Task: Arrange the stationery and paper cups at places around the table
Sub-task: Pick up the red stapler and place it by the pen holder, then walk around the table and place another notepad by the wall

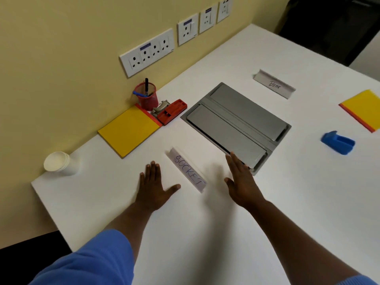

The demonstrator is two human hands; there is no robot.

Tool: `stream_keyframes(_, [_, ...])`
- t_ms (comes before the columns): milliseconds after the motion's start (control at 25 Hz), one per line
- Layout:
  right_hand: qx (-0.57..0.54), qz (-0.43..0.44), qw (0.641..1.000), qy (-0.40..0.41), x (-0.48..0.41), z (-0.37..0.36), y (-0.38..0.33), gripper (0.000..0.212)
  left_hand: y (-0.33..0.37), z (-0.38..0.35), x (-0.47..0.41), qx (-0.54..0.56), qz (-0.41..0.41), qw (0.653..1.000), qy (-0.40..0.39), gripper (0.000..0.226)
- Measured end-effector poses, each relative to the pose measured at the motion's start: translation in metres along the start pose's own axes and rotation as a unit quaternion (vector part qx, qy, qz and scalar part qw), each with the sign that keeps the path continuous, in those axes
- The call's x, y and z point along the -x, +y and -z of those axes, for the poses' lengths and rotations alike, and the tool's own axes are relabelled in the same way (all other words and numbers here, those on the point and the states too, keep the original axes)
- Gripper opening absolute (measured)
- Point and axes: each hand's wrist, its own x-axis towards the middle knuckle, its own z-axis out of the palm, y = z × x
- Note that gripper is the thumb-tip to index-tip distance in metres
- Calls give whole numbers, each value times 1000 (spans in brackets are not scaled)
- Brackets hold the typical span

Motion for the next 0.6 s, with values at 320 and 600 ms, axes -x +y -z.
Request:
stream_keyframes(320, [8,-54,998,18,129,19,-21,77,49,-6,118,-53,-83,995,10,121])
stream_keyframes(600, [3,-100,994,35,225,44,-20,89,111,-36,196,-48,-198,978,52,108])
